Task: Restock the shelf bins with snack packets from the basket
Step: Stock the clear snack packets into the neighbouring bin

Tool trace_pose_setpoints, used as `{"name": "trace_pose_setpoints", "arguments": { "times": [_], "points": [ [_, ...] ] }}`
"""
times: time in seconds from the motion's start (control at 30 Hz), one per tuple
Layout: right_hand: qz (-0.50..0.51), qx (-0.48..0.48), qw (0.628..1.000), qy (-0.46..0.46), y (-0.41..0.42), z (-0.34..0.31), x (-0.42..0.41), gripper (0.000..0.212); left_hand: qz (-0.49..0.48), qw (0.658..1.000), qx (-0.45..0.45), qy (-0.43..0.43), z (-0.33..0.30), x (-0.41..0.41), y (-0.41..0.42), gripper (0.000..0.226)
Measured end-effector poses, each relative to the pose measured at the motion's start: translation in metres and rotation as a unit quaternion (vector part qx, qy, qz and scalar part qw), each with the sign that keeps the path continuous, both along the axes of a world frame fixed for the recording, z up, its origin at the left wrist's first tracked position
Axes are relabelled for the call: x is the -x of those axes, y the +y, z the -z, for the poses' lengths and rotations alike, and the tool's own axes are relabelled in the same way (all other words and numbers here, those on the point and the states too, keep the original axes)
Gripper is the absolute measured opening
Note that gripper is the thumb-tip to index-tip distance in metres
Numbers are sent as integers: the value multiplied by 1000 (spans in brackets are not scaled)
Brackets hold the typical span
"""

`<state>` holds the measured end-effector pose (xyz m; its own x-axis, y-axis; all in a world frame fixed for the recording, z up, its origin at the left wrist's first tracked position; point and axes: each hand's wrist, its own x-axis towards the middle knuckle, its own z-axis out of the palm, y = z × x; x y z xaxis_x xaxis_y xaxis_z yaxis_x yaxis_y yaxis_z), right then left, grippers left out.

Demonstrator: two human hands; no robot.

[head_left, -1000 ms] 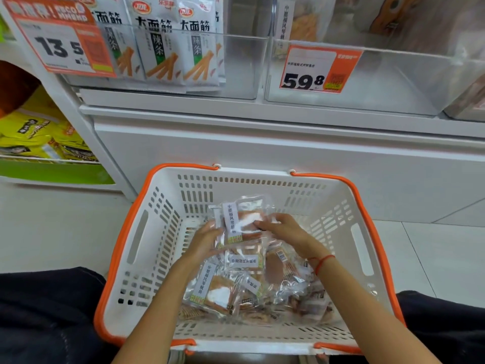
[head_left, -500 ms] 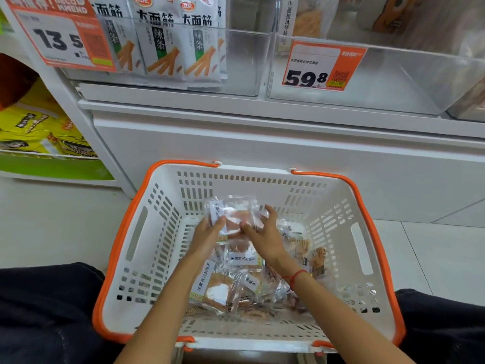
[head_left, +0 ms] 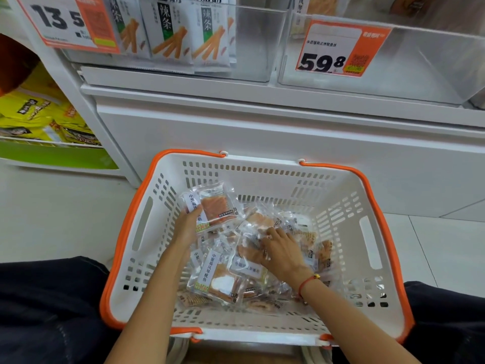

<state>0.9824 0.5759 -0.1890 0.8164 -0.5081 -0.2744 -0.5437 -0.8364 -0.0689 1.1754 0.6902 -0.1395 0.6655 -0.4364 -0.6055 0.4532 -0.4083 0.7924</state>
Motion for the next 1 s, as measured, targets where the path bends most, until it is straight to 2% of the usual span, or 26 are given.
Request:
{"name": "trace_pose_setpoints", "arguments": {
  "times": [0.13,0.2,0.27,0.33,0.37,0.4,0.47,0.5,0.63,0.7,0.77,0.8,0.83,0.9,1.0],
  "points": [
    [51,-59,997,-25,5,10,4,74,4,999,22,39,-1,5,-2,32],
    [74,-49,996,-8,4,8,3,84,2,999,26,45,-1,5,-2,35],
    [82,-34,996,8,3,2,0,72,0,998,31,51,-1,4,-2,33],
    [114,-55,991,-34,0,-2,-3,35,-1,998,30,57,-2,3,-2,34],
    [147,-100,982,-62,-3,-5,-5,18,-1,998,24,54,-3,2,-1,35],
    [180,-182,963,-79,-7,-9,-6,10,-2,999,15,47,-3,0,-1,36],
    [215,-386,895,-67,-19,-23,-8,2,-9,999,4,33,-4,-4,-1,35],
    [213,-445,867,-67,-28,-34,-8,5,-11,999,0,31,-5,-5,-1,34],
    [228,-497,820,-171,-61,-83,-4,18,-4,1000,-16,4,-7,-2,-1,28],
    [253,-545,760,-248,-68,-101,-8,18,5,1000,-14,-4,-7,5,-2,26],
    [313,-580,683,-316,-65,-110,-18,18,17,1000,4,9,-8,13,-8,30],
    [345,-593,645,-337,-60,-111,-24,18,27,999,14,15,-9,18,-12,33],
    [366,-599,623,-345,-54,-112,-30,18,42,999,23,23,-14,24,-15,37],
    [379,-587,634,-331,-40,-109,-39,19,52,996,46,48,-20,33,-19,39],
    [404,-534,665,-330,-25,-99,-43,31,43,994,60,75,-16,35,-20,25]
  ]
}}
